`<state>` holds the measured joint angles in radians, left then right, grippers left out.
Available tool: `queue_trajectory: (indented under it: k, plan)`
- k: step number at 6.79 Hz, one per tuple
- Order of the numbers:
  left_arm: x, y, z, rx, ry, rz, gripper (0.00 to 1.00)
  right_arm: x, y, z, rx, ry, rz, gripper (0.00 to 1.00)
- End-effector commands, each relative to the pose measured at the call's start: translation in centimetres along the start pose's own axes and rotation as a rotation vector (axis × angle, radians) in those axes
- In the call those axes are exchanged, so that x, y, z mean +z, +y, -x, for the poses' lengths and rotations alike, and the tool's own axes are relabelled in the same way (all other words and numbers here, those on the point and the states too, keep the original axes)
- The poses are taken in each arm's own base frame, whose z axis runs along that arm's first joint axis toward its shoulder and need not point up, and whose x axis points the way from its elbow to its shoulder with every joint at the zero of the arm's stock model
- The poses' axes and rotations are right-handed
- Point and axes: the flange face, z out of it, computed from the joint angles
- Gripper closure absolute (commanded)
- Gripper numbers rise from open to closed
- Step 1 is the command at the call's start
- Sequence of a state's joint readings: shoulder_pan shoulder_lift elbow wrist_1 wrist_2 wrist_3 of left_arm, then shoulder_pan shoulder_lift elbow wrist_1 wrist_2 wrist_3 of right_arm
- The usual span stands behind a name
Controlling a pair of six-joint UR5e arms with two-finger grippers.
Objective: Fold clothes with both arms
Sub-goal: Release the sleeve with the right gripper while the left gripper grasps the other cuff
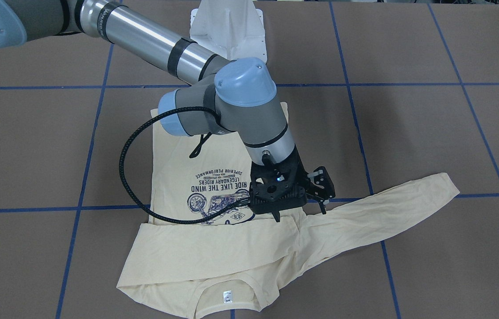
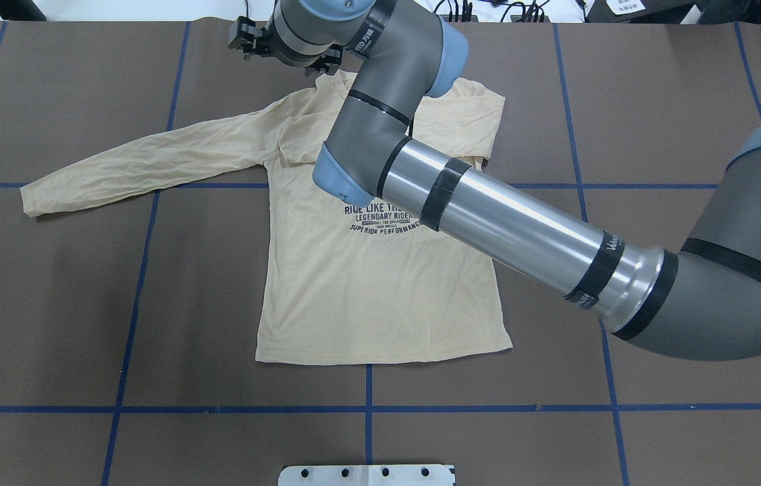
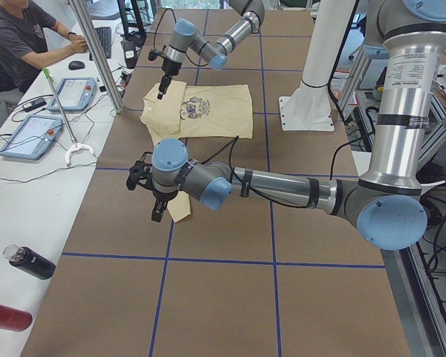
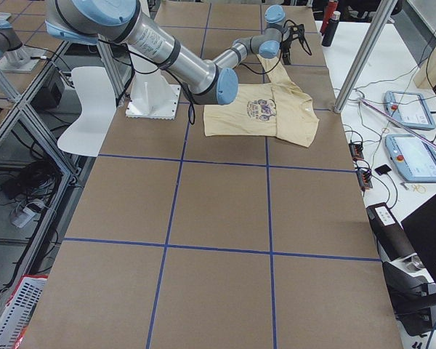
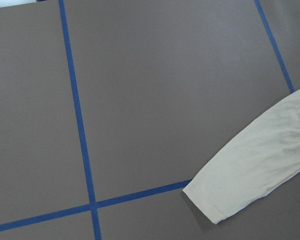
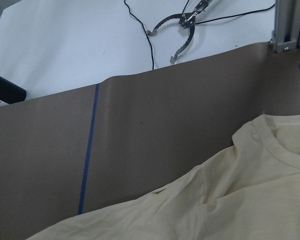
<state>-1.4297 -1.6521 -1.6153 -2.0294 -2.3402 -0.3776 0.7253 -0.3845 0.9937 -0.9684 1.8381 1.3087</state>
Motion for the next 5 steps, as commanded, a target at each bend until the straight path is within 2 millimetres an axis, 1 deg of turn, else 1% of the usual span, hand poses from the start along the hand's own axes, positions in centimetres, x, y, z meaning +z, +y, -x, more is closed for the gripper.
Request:
queue_trajectory:
  k: [1, 2, 3, 4, 5]
  plan:
    - [4.1, 1.2, -4.5, -0.084, -0.020, -0.049, 0.01, -4.7, -2.4, -7.6, 0.049, 0.039, 0.088, 0.00]
    - [6.4, 1.9, -6.6, -0.136, -0.036, -0.080, 0.03, -9.2, -3.5, -15.4, 0.059, 0.053, 0.124, 0.00]
    - [10.2, 3.3, -8.3, -0.172, -0.060, -0.100, 0.02, -13.2, -1.9, -21.9, -0.015, 0.081, 0.140, 0.00]
    - [13.6, 4.8, -7.6, -0.165, -0.075, -0.111, 0.01, -15.7, -0.9, -25.3, -0.084, 0.141, 0.168, 0.00]
    - [17.3, 6.6, -6.8, -0.159, -0.076, -0.113, 0.01, -16.6, -1.1, -26.3, -0.107, 0.195, 0.197, 0.00]
